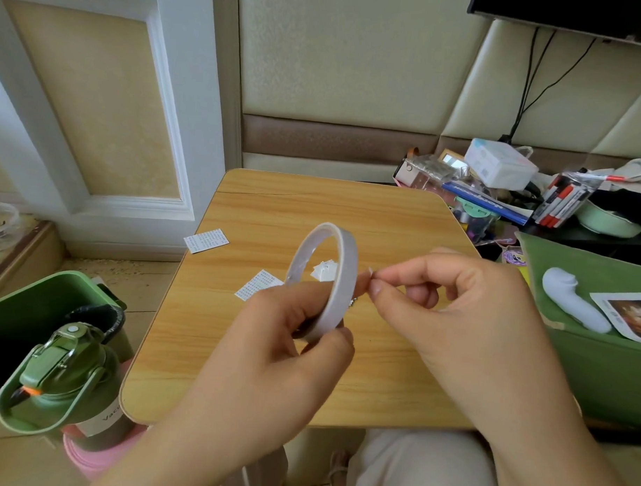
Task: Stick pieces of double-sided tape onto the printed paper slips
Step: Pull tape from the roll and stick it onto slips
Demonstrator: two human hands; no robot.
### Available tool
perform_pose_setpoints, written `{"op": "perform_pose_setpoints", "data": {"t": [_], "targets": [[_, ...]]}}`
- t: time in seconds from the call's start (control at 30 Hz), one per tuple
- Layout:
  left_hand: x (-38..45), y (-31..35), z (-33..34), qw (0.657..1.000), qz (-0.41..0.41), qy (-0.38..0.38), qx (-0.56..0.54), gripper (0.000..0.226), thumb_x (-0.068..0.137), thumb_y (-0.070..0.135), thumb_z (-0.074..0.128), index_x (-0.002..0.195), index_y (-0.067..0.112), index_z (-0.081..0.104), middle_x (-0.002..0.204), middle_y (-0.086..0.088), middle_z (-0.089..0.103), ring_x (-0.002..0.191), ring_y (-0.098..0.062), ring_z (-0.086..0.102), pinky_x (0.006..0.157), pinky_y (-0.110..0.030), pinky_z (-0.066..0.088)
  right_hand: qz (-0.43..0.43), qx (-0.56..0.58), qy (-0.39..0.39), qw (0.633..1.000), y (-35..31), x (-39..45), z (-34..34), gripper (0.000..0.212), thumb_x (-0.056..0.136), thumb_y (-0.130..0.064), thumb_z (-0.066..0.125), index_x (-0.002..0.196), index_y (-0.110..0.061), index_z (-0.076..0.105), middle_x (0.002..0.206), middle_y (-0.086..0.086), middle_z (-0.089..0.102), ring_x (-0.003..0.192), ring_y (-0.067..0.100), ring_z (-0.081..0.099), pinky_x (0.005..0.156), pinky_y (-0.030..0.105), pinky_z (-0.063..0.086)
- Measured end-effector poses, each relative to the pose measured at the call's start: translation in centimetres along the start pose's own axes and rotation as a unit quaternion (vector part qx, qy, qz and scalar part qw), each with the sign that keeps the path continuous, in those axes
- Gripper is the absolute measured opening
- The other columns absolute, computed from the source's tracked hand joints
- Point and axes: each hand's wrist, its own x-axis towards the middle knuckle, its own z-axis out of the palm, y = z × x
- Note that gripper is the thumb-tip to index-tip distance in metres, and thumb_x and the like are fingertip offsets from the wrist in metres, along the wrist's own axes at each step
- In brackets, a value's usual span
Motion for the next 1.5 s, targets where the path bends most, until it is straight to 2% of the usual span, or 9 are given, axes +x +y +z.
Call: {"op": "perform_pose_setpoints", "data": {"t": [0.27, 0.47, 0.57, 0.7, 0.83, 0.93, 1.17, 1.33, 1.5], "targets": [[0.4, -0.3, 0.0, 0.999, -0.035, -0.002, -0.025, 0.014, 0.072, 0.015, 0.054, 0.059, 0.010, 0.051, 0.068, 0.020, 0.066, 0.072, -0.028, 0.058, 0.050, -0.017, 0.029, 0.019, 0.021, 0.028, 0.999, 0.2, 0.0, 0.5, 0.013, 0.065, -0.015, 0.076, 0.059, -0.024, 0.070, 0.051, -0.014, 0.047, 0.052, 0.002, 0.046, 0.050, 0.004, 0.033], [0.7, -0.4, -0.1, 0.996, -0.028, -0.015, -0.086, 0.026, 0.066, 0.030, 0.053, 0.056, 0.007, 0.046, 0.051, 0.018, 0.055, 0.053, -0.027, 0.026, 0.077, -0.048, 0.034, 0.031, 0.047, 0.018, 0.998, 0.4, 0.4, 0.4, 0.015, 0.066, -0.020, 0.081, 0.057, -0.027, 0.071, 0.050, -0.013, 0.045, 0.049, 0.002, 0.042, 0.048, 0.006, 0.032], [0.9, -0.2, -0.1, 0.994, -0.022, -0.013, -0.105, 0.023, 0.066, 0.029, 0.054, 0.054, 0.010, 0.050, 0.050, 0.015, 0.055, 0.057, -0.034, 0.024, 0.070, -0.045, 0.029, 0.030, 0.063, 0.016, 0.997, 0.6, 0.5, 0.4, 0.013, 0.066, -0.021, 0.081, 0.060, -0.029, 0.073, 0.050, -0.013, 0.046, 0.050, 0.002, 0.042, 0.049, 0.007, 0.032], [1.1, -0.3, -0.4, 0.991, -0.039, -0.016, -0.130, 0.047, 0.063, 0.028, 0.055, 0.079, -0.016, 0.056, 0.052, 0.014, 0.055, 0.056, -0.025, 0.023, 0.057, -0.044, 0.019, 0.019, 0.080, 0.000, 0.997, 0.7, 0.7, 0.3, 0.014, 0.069, -0.018, 0.082, 0.064, -0.029, 0.074, 0.053, -0.015, 0.050, 0.055, 0.002, 0.045, 0.053, 0.008, 0.034], [1.1, -0.3, -0.3, 0.995, -0.037, -0.010, -0.088, 0.016, 0.066, 0.022, 0.058, 0.056, 0.010, 0.054, 0.048, 0.013, 0.048, 0.061, -0.021, 0.032, 0.062, -0.039, 0.023, 0.021, 0.071, -0.008, 0.997, 0.5, 0.8, 0.1, 0.014, 0.069, -0.016, 0.077, 0.061, -0.026, 0.073, 0.053, -0.014, 0.050, 0.056, 0.002, 0.045, 0.053, 0.008, 0.034], [1.1, -0.6, -0.1, 0.997, -0.045, -0.003, -0.066, 0.019, 0.073, 0.013, 0.052, 0.058, 0.006, 0.044, 0.047, 0.015, 0.048, 0.072, -0.022, 0.040, 0.058, -0.027, 0.022, 0.027, 0.042, 0.004, 0.999, 0.3, 0.8, 0.3, 0.010, 0.065, -0.021, 0.074, 0.058, -0.027, 0.071, 0.052, -0.012, 0.047, 0.052, 0.002, 0.044, 0.050, 0.007, 0.034], [1.0, -1.0, -0.1, 0.997, -0.018, -0.004, -0.081, 0.024, 0.065, 0.031, 0.054, 0.055, 0.010, 0.048, 0.048, 0.014, 0.049, 0.057, -0.039, 0.028, 0.069, -0.038, 0.029, 0.032, 0.050, 0.002, 0.998, 0.5, 0.7, 0.5, 0.005, 0.062, -0.023, 0.070, 0.058, -0.024, 0.070, 0.050, -0.012, 0.044, 0.050, 0.001, 0.043, 0.049, 0.005, 0.032], [1.1, -1.3, -0.4, 0.989, -0.024, -0.018, -0.148, 0.035, 0.062, 0.030, 0.057, 0.070, -0.004, 0.057, 0.051, 0.011, 0.044, 0.057, -0.026, 0.022, 0.052, -0.038, 0.018, 0.017, 0.067, -0.001, 0.998, 0.7, 0.8, 0.5, 0.010, 0.064, -0.026, 0.080, 0.058, -0.026, 0.072, 0.052, -0.012, 0.046, 0.052, 0.001, 0.043, 0.051, 0.006, 0.033], [1.3, -1.5, -0.5, 0.986, -0.019, -0.035, -0.163, 0.037, 0.062, 0.027, 0.058, 0.078, -0.006, 0.063, 0.052, 0.001, 0.036, 0.053, -0.016, 0.030, 0.054, -0.017, 0.030, 0.001, 0.059, 0.013, 0.998, 1.1, 0.9, 0.7, 0.006, 0.063, -0.026, 0.071, 0.061, -0.031, 0.071, 0.054, -0.012, 0.046, 0.055, 0.003, 0.044, 0.052, 0.007, 0.033]]}}
